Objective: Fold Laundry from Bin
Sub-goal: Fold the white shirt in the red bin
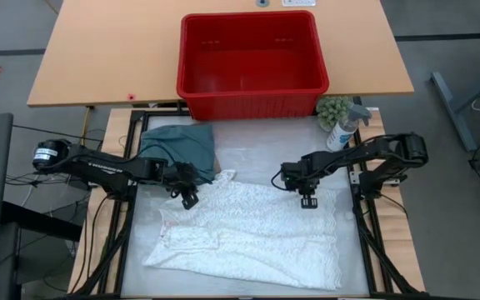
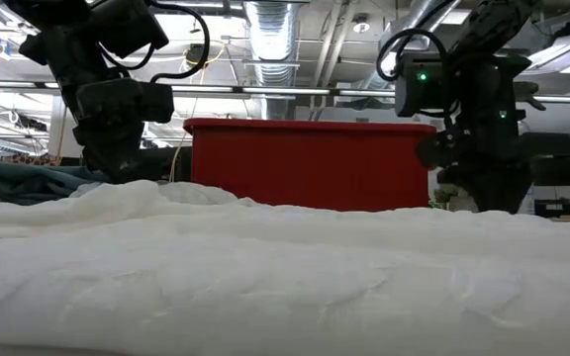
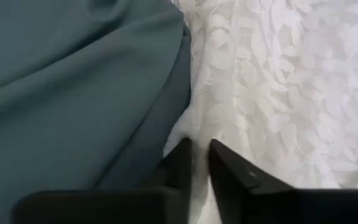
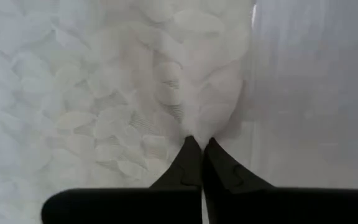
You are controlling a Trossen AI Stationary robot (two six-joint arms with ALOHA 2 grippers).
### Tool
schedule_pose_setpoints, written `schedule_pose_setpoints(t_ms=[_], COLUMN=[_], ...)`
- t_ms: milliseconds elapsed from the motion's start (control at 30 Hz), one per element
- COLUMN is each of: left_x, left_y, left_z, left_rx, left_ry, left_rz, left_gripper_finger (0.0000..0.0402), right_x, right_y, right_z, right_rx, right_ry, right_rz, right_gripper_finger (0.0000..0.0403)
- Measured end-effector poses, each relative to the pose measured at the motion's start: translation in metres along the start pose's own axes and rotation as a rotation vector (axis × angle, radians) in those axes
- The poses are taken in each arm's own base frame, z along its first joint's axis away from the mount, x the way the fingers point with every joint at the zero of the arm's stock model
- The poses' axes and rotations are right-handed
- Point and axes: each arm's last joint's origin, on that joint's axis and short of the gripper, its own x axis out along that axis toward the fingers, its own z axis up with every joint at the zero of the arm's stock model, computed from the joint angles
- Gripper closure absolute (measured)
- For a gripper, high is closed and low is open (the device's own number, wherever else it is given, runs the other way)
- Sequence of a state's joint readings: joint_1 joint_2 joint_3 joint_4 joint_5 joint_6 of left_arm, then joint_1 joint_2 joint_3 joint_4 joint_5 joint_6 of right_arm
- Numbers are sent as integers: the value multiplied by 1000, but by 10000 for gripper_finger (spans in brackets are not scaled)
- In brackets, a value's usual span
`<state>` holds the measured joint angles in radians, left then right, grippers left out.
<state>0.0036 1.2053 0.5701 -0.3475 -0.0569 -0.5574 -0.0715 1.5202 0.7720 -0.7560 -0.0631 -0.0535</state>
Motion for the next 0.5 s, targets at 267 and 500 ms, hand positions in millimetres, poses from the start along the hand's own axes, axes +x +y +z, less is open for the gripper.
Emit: schedule_pose_setpoints(t_ms=[267, 500], left_x=[0, -2], left_y=[0, -3], left_z=[0, 3], left_rx=[-50, -116], left_ry=[-7, -14], left_rz=[6, -4], left_gripper_finger=[400, 401], right_x=[-17, -26], right_y=[0, 13], right_z=[3, 4], right_rx=[12, 0], right_ry=[-21, 25], right_rz=[-7, -6], right_gripper_finger=[384, 384])
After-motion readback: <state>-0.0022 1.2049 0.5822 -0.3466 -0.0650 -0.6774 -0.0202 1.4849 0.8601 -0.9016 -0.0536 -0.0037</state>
